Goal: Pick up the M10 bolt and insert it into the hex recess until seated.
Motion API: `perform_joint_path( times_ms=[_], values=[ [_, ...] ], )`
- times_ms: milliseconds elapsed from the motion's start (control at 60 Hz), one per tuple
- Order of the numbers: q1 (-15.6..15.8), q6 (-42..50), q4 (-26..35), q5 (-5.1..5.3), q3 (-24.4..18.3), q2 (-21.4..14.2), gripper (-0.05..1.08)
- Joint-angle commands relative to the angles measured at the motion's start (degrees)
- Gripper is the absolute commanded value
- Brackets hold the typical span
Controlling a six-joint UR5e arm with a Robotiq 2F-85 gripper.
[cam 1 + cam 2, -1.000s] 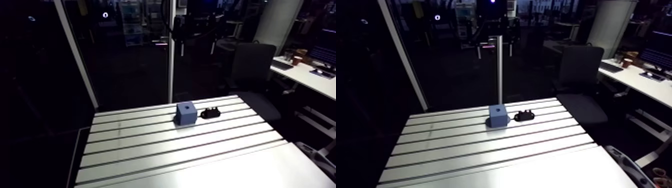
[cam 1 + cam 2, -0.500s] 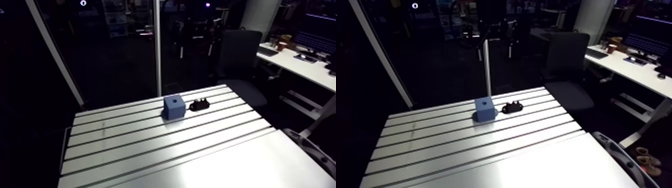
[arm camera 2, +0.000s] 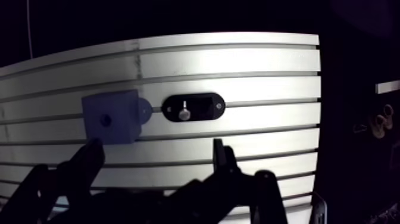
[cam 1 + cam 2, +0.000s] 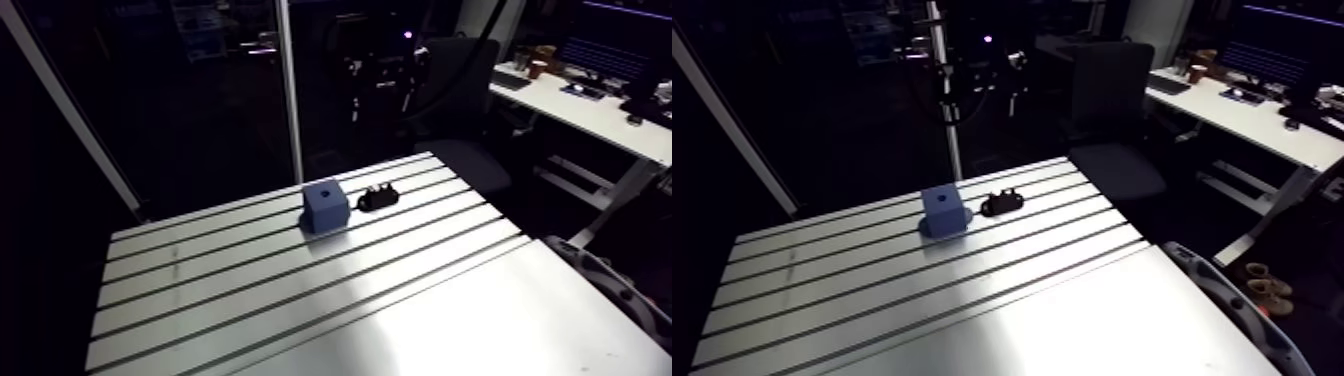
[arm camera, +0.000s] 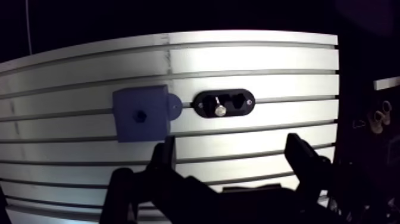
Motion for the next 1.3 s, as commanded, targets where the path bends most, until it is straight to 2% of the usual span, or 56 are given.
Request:
perform_joint_path(
  times_ms=[17,400,500,550,567,583,633,717,767,950,1300],
  values=[
    [-1.5,-2.6,-6.6,1.45,3.4,1.3,0.01],
    [-1.8,-3.5,-11.2,1.36,6.1,2.1,0.01],
    [-2.0,-3.5,-11.5,1.36,6.1,3.0,0.1],
    [-2.3,-3.4,-11.5,1.36,6.1,3.7,0.2],
    [-2.3,-3.4,-11.5,1.36,6.1,3.7,0.2],
    [-2.3,-3.4,-11.5,1.44,6.1,4.0,0.26],
    [-2.4,-3.2,-11.6,1.45,6.2,4.4,0.31],
    [-2.4,-3.2,-11.6,1.45,6.1,4.7,0.35],
    [-2.4,-3.1,-11.6,1.45,6.1,5.2,0.4],
    [-2.8,-2.9,-11.6,1.63,6.1,6.3,0.48],
    [-2.6,-2.6,-14.1,2.07,7.3,6.7,0.49]
  ],
)
